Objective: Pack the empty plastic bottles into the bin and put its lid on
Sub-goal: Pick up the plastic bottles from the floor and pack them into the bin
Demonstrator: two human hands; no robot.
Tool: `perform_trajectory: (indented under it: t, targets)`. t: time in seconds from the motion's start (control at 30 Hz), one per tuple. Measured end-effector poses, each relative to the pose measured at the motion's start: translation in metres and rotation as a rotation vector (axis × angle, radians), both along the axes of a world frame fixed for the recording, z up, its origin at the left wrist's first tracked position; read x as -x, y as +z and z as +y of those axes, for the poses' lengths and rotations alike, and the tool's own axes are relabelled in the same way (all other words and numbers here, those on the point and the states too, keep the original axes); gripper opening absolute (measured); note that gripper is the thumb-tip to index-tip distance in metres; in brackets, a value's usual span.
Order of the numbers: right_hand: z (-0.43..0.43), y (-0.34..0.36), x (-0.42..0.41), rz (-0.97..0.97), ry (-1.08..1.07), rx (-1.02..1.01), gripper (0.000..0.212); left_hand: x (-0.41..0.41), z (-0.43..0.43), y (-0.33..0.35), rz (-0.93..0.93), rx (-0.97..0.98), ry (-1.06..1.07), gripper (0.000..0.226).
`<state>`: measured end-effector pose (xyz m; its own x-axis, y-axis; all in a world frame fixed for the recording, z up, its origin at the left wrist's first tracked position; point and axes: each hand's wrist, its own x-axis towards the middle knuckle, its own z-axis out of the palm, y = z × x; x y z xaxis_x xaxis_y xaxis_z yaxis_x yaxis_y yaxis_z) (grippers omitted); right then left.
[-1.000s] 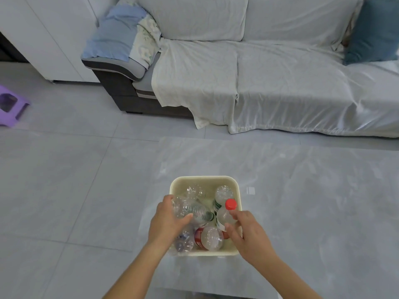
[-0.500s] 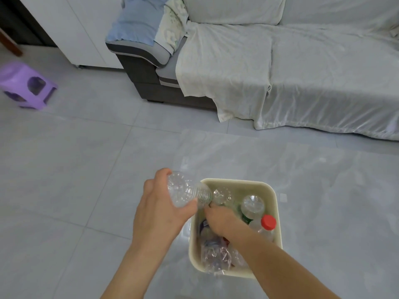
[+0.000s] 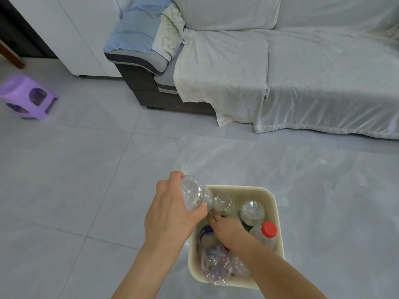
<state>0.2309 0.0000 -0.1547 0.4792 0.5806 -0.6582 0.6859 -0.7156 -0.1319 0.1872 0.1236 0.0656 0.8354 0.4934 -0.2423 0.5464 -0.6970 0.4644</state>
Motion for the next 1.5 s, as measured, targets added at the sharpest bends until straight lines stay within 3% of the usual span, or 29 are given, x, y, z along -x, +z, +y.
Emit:
perform_trajectory:
  t: [0.07, 0.23, 0.43, 0.63, 0.9, 0.97, 1.07, 1.13, 1.2, 1.3, 1.4, 1.5]
  targets:
    - [0.002, -0.011, -0.002, 0.0, 0.012, 0.031, 0.084, -0.001, -0.001, -0.003, 0.006, -0.019, 0.002, 0.062]
    - [0.003, -0.004, -0.002, 0.001, 0.029, 0.017, 0.066, 0.001, -0.003, -0.009, 0.012, -0.038, 0.002, 0.065]
    - [0.013, 0.022, -0.006, -0.007, -0.045, -0.073, 0.068, -0.002, 0.001, -0.009, -0.006, -0.064, -0.032, 0.063]
    - [-0.001, 0.044, 0.011, -0.114, -0.134, -0.145, 0.038, -0.008, -0.008, -0.012, 0.024, -0.08, -0.059, 0.06]
    - [-0.048, 0.079, 0.063, -0.104, -0.057, -0.192, 0.057, -0.011, -0.026, -0.074, 0.214, -0.113, -0.195, 0.054]
    - [-0.052, 0.08, 0.065, -0.146, -0.065, -0.217, 0.051, -0.002, -0.03, -0.097, 0.253, -0.154, -0.241, 0.054]
    - [-0.052, 0.079, 0.063, -0.164, -0.037, -0.214, 0.039, 0.023, -0.03, -0.129, 0.296, -0.256, -0.305, 0.07]
    - [-0.052, 0.08, 0.063, -0.201, -0.013, -0.231, 0.043, 0.037, -0.029, -0.144, 0.308, -0.263, -0.376, 0.088]
    - [-0.055, 0.087, 0.066, -0.2, -0.036, -0.277, 0.054, 0.046, -0.03, -0.148, 0.234, -0.184, -0.374, 0.082]
    - [-0.072, 0.121, 0.071, -0.246, -0.182, -0.522, 0.036, 0.061, -0.027, -0.131, -0.004, 0.02, -0.19, 0.059]
    - [-0.108, 0.161, 0.073, -0.409, -0.386, -0.773, 0.029, 0.094, -0.028, -0.108, -0.161, 0.125, -0.043, 0.064]
    - [-0.143, 0.17, 0.08, -0.442, -0.579, -0.788, 0.038, 0.136, -0.047, -0.109, -0.113, 0.132, -0.202, 0.068]
